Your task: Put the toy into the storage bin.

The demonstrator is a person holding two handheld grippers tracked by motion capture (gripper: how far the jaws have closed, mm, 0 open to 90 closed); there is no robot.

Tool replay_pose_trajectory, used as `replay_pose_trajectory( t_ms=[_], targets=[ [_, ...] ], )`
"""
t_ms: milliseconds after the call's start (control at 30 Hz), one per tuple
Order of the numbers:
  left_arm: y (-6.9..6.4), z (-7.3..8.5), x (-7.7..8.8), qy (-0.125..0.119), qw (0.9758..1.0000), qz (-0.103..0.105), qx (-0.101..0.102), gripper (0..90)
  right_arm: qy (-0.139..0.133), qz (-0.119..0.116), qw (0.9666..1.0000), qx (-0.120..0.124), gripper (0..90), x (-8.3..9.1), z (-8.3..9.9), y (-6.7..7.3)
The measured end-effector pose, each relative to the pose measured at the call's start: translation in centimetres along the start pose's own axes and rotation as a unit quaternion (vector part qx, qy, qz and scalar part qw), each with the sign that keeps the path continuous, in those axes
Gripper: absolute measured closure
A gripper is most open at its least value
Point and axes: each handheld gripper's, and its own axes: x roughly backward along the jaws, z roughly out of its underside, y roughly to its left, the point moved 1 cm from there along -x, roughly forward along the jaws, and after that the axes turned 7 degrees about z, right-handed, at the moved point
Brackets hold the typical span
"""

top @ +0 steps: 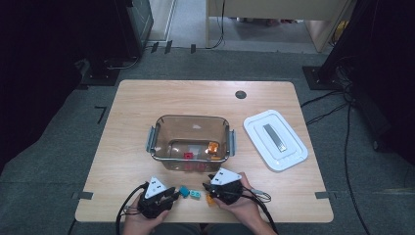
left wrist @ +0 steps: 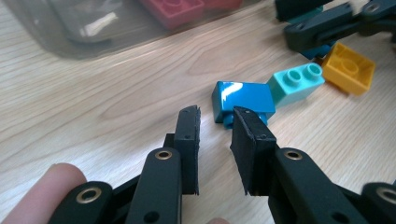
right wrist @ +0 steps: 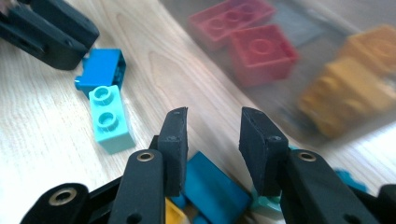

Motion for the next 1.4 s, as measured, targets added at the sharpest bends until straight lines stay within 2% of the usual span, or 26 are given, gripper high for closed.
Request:
replay_pose_trajectory(
  t_ms=[67, 167, 267, 333, 467, 500, 533, 600, 667, 700, 767, 867, 967, 1100, 1200, 1300, 1400],
  targets=[
    [-0.4, -0.3, -0.6, -0.001, 1.0, 0.009, 0.002, 72.7, -0.015, -0.011, 0.9997, -0.018, 62.1, 0.9, -0.3, -0.1],
    [-1.4, -0.9, -1.7, 0.001, 0.9998, 0.013, -0.017, 72.3, -0.029, -0.032, 0.9988, -0.023, 59.7, 1.5, -0.9, 0.8],
    [-1.6, -0.9, -1.8, 0.004, 0.9996, 0.019, -0.021, 71.4, -0.026, -0.057, 0.998, -0.003, 56.5, 1.1, -1.5, 2.7],
    [-1.0, -0.6, -1.1, 0.001, 0.9998, 0.014, -0.013, 66.7, -0.021, -0.049, 0.9985, 0.01, 55.4, 0.6, -1.8, 3.7],
    [1.9, 0.3, 1.2, -0.006, 0.9995, -0.029, 0.009, 53.4, -0.009, -0.05, 0.9987, 0.003, 52.2, -0.7, -2.1, 4.4],
    [3.0, 0.5, 1.9, -0.008, 0.9985, -0.053, 0.015, 51.8, -0.006, -0.05, 0.9987, 0.002, 52.0, -0.9, -2.1, 4.5],
    [3.9, 0.6, 2.4, -0.011, 0.9974, -0.067, 0.023, 50.5, -0.001, -0.048, 0.9988, 0.004, 52.2, -1.3, -2.1, 4.6],
    [5.1, 0.6, 3.1, -0.016, 0.9958, -0.083, 0.036, 47.8, 0.006, -0.041, 0.9991, 0.012, 53.5, -1.7, -2.1, 4.9],
    [6.3, 0.8, 3.6, -0.016, 0.993, -0.111, 0.037, 46.4, 0.017, -0.026, 0.9992, 0.026, 55.9, -2.0, -2.0, 5.2],
    [6.6, 0.9, 3.7, -0.017, 0.9921, -0.119, 0.036, 45.9, 0.019, -0.018, 0.9991, 0.033, 57.3, -2.1, -1.9, 5.4],
    [7.3, 1.0, 3.9, -0.019, 0.9898, -0.137, 0.036, 45.1, 0.013, -0.015, 0.999, 0.041, 62.3, -2.0, -1.7, 5.4],
    [8.4, 1.1, 4.2, -0.026, 0.9857, -0.161, 0.042, 42.7, 0.005, 0.0, 0.9985, 0.054, 66.2, -1.6, -1.3, 5.1],
    [9.3, 1.2, 4.4, -0.034, 0.982, -0.179, 0.049, 38.4, -0.001, 0.004, 0.9987, 0.05, 66.5, -0.9, -0.5, 4.5],
    [9.9, 1.2, 4.4, -0.036, 0.9795, -0.191, 0.055, 32.0, -0.007, 0.024, 0.9988, 0.042, 66.5, 0.0, 0.6, 3.0],
    [10.1, 1.2, 4.5, -0.036, 0.9793, -0.191, 0.058, 28.4, -0.009, 0.039, 0.9982, 0.044, 66.5, 0.7, 1.4, 1.8],
    [10.3, 1.2, 4.6, -0.037, 0.9806, -0.184, 0.057, 28.1, -0.012, 0.056, 0.997, 0.052, 67.1, 1.4, 2.1, 0.5],
    [10.4, 1.3, 4.7, -0.042, 0.9814, -0.177, 0.062, 28.1, -0.01, 0.063, 0.9971, 0.043, 67.0, 2.0, 2.8, -0.7]
  ],
)
